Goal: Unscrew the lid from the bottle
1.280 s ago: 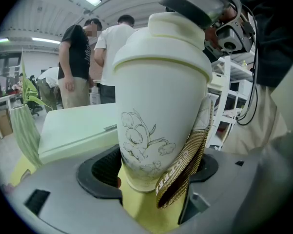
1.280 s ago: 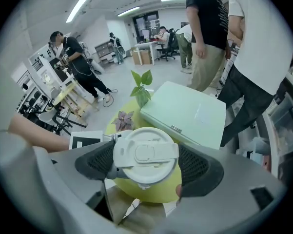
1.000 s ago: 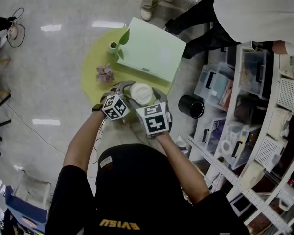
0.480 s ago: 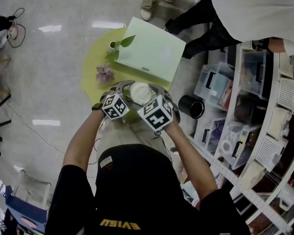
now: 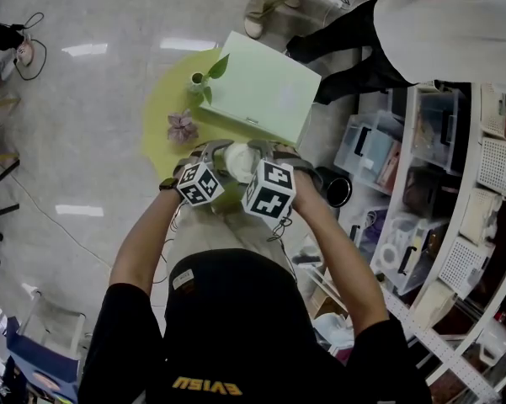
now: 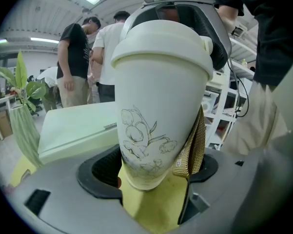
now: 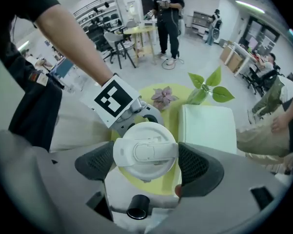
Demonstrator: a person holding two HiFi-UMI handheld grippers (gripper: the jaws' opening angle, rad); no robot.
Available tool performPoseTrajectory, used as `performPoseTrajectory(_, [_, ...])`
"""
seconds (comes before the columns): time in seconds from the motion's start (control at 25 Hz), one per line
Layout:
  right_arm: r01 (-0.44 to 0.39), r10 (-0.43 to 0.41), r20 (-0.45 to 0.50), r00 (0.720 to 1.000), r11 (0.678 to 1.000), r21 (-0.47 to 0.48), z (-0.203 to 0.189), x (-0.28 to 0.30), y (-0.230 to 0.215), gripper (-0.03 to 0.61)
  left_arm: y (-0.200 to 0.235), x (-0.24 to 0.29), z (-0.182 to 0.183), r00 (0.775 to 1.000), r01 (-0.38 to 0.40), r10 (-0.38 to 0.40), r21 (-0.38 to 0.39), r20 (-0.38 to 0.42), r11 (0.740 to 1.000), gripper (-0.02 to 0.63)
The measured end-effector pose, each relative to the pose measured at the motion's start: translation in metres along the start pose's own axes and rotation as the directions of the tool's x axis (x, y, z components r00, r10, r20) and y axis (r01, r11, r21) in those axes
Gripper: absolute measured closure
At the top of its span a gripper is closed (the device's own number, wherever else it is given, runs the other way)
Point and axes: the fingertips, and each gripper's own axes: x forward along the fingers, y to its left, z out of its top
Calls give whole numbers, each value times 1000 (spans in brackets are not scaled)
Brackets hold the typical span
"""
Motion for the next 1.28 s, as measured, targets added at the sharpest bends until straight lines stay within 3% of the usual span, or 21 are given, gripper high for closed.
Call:
performPoseTrajectory(0.12, [-9,7,-35,999,998,-69,2,0,2,164,0,0,0,1000,-7,7,4,-3,1000,239])
performPoseTrajectory(0.2, [-23,21,-33,999,998,-51,1,0,4,161,-1,0,0,1000,-8,8,3,-4,1000,239])
performPoseTrajectory(0.32, [-41,38,34,999,995,87,1,-11,3,102,-1,0,0,1000,-6,6,3,-3,1000,239])
performPoseTrajectory(0.4, [-3,-33,142,989,970,245,7,-25,-6,90,-1,-1,-1,1000,-6,6,2,-4,1000,241])
performPoseTrajectory(0.48, [50,-172,237,956,894,446,10,-37,-18,80,0,-1,-2,1000,-7,7,1,-5,1000,241])
performPoseTrajectory(0.6, [79,-357,271,894,721,688,8,-38,-24,82,1,0,-2,1000,-5,5,0,-8,1000,241])
performPoseTrajectory(0.72, [111,-440,198,876,583,805,-1,-25,-19,84,-2,-1,-3,1000,-1,1,-4,-11,1000,242])
performPoseTrajectory(0.8, [145,-461,148,875,542,828,-6,-19,-20,128,-1,-1,-3,1000,-1,1,-3,-13,1000,242])
performPoseTrajectory(0.84, [149,-455,140,880,544,826,-6,-17,-20,214,0,-1,-3,1000,-1,1,-2,-14,1000,242])
performPoseTrajectory(0.88, [148,-444,142,885,555,818,-6,-16,-20,241,0,0,-2,1000,0,0,-1,-15,1000,242])
performPoseTrajectory(1.0, [150,-414,149,898,606,781,-5,-15,-18,244,0,0,-4,1000,2,-2,4,-18,1000,244])
performPoseTrajectory(1.28, [154,-372,156,915,681,716,-5,-14,-16,245,-1,1,-4,1000,11,-11,5,-19,1000,244])
